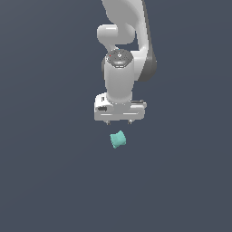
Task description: Pick up the object and move it to a goal position.
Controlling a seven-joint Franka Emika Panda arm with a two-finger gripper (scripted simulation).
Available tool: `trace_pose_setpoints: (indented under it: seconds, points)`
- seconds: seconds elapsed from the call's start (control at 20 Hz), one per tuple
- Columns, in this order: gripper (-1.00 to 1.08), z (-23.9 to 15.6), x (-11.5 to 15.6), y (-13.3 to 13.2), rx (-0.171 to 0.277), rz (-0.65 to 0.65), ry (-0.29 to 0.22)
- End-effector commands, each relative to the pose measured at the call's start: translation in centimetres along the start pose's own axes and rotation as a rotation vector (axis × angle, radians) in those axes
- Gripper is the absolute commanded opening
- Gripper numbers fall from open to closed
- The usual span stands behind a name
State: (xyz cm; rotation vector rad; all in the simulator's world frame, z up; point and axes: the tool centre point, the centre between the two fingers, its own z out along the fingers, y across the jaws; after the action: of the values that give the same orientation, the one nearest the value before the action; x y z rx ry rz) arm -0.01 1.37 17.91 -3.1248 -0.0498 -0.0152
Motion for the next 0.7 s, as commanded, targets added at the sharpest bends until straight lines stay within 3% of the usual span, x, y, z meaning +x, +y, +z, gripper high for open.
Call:
trace_pose_setpoints:
  seconds: [0.0,0.65]
  points:
    - [1.00,0.0,0.0,0.0,0.000,0.000,0.000]
    - [1.00,-0.6,0.1,-1.4,-0.018,-0.023,0.020]
